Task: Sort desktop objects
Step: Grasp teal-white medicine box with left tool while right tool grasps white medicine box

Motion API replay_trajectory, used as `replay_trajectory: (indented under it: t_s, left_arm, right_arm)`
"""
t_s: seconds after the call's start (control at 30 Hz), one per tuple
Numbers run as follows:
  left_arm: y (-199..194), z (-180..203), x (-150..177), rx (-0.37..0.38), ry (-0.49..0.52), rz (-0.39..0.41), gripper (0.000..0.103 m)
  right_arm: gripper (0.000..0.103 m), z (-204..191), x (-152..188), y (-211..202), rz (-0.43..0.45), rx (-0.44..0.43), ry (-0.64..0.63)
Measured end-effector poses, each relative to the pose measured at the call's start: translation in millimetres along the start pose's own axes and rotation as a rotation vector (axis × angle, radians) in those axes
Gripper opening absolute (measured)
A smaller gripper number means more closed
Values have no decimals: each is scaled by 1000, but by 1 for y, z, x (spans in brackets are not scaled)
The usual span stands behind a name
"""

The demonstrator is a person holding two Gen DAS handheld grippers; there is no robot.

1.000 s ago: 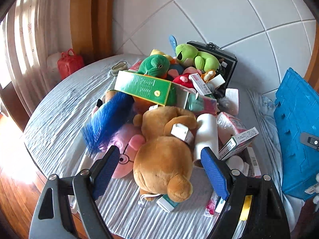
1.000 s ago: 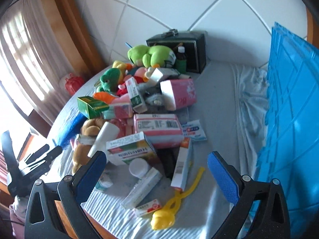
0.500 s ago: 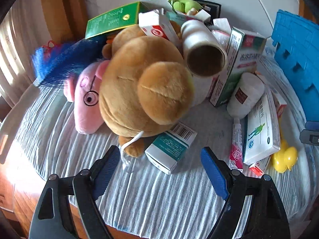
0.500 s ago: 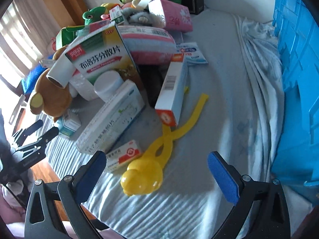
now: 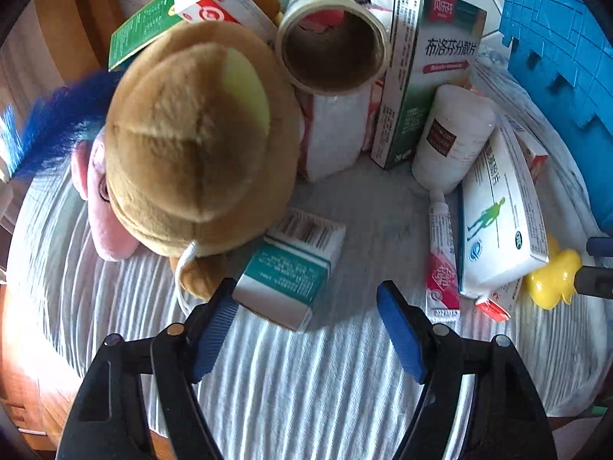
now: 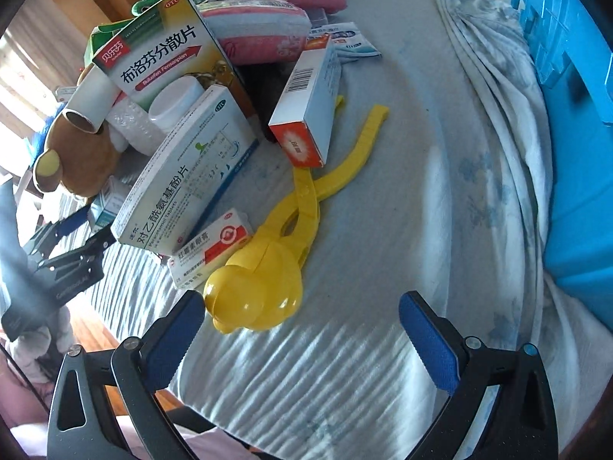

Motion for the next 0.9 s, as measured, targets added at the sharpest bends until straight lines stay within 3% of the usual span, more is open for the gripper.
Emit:
replay_trajectory:
  t_s: [0.13, 0.23, 0.3, 0.37, 0.47, 0.6, 0.7, 0.8, 0.9]
  left_arm:
    - [11, -4, -3, -17, -34, -13, 69]
    - [9, -4, -15, 15, -62, 9, 68]
    - [8, 3, -20, 49, -61, -2, 45]
    - [8, 16, -18, 68, -24, -29, 37]
    - [10, 33, -11, 56, 28, -51, 37]
    - [9, 37, -12, 67, 25, -59, 36]
    - [6, 30, -16, 75, 37, -30, 36]
    - [-1, 31, -22, 70, 51, -3, 36]
    - [-8, 34, -23, 74, 56, 18, 36]
  right_arm:
    - [101, 0, 0, -3, 7, 3, -4]
    - [101, 0, -3, -7, 14, 7, -9]
    - [99, 0, -6, -11, 19, 3, -4]
    - [90, -4, -12, -16, 27, -11, -2]
    - [87, -16, -25, -25, 43, -46, -14]
    - [87, -41, -49, -28, 41, -84, -24]
    - [79, -65, -65, -21, 24, -112, -16]
    - [70, -80, -77, -10, 11, -80, -27]
    - [46, -82, -79, 6, -32, -61, -10]
Point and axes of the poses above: each gripper's, at about its wrist camera, not at the fingertips, and y roughly the way its jaws point, z to its right, x to its underside, the point moved 3 cm from there along y, roughly the way its jaws point, and after that the axes turned 3 degrees about -z, right-handed, at the moved point
